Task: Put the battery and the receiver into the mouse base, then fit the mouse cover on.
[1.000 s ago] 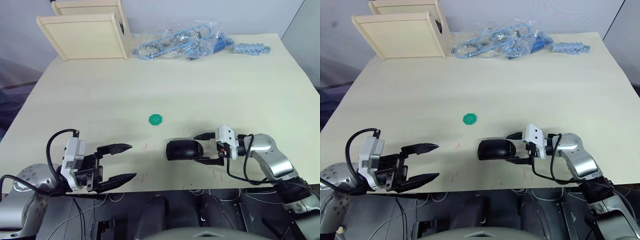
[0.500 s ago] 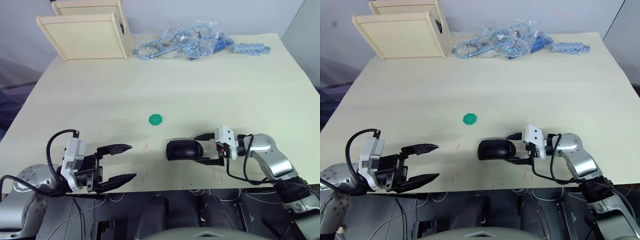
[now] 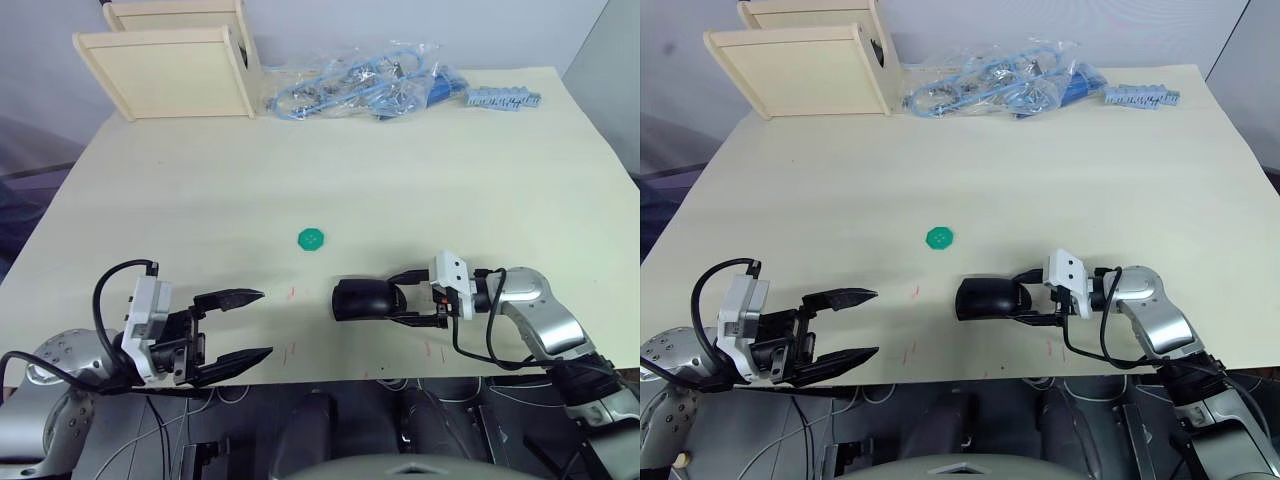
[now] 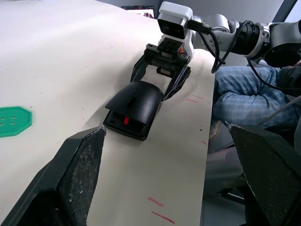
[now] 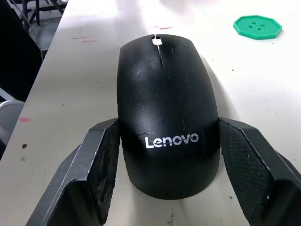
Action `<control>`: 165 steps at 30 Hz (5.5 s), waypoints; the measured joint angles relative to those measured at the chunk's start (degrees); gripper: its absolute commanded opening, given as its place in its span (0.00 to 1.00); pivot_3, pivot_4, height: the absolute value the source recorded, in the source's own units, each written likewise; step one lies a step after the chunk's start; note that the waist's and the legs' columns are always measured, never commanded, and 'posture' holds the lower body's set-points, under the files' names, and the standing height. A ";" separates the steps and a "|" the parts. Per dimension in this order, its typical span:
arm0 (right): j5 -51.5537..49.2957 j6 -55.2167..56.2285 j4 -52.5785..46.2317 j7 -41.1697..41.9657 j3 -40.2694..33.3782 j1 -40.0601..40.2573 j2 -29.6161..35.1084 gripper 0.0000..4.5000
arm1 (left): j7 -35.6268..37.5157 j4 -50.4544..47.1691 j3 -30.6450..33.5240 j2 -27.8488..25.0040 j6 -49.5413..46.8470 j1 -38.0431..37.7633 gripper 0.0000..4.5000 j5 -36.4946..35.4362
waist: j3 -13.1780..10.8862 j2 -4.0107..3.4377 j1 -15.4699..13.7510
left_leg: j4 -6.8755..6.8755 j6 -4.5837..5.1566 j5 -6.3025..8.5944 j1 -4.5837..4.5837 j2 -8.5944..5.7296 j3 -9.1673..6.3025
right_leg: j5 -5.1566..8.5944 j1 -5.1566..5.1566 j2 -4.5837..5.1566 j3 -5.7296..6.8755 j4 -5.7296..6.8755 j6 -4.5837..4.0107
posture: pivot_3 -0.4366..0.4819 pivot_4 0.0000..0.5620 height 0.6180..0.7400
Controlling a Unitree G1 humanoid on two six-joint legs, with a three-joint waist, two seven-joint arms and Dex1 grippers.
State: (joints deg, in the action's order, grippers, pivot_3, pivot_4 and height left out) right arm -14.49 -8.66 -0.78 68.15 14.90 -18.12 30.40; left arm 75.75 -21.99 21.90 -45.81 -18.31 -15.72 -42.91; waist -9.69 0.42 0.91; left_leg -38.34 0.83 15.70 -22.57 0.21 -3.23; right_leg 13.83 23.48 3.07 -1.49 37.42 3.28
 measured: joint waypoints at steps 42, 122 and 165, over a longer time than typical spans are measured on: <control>-5.01 -46.49 -28.91 -8.28 9.51 -18.48 11.54 0.72 | -0.64 -0.03 0.07 0.14 0.16 -0.86 1.00 0.02 | 0.00 0.00 0.03 | 0.00 0.00 0.00 -0.06 -0.01 -0.02 | 0.01 0.12 0.02 0.00 0.08 -0.02 | 0.48 0.27 1.00; 2.97 -44.70 -22.68 -9.04 18.48 -21.90 9.59 0.72 | -1.17 -1.23 0.07 0.36 1.22 -2.72 1.00 0.06 | 0.00 -0.01 0.08 | 0.00 0.00 0.00 -0.09 -0.01 -0.03 | 0.01 0.15 0.02 0.01 0.08 -0.02 | 0.48 0.27 1.00; 2.62 -44.98 -22.66 -8.46 18.64 -22.24 9.11 0.72 | -1.19 -2.01 0.07 0.42 1.23 -3.54 1.00 0.07 | 0.00 -0.01 0.08 | 0.01 0.00 0.00 -0.08 -0.01 -0.04 | 0.01 0.15 0.02 0.01 0.08 -0.02 | 0.48 0.27 1.00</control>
State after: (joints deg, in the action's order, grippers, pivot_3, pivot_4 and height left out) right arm -11.87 -53.64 -23.44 59.69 33.53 -40.36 39.52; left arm 74.56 -24.00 21.96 -45.39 -17.08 -19.26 -42.84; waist -9.70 0.42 0.99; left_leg -38.34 0.83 15.70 -22.66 0.20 -3.27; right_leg 13.84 23.63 3.10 -1.48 37.50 3.26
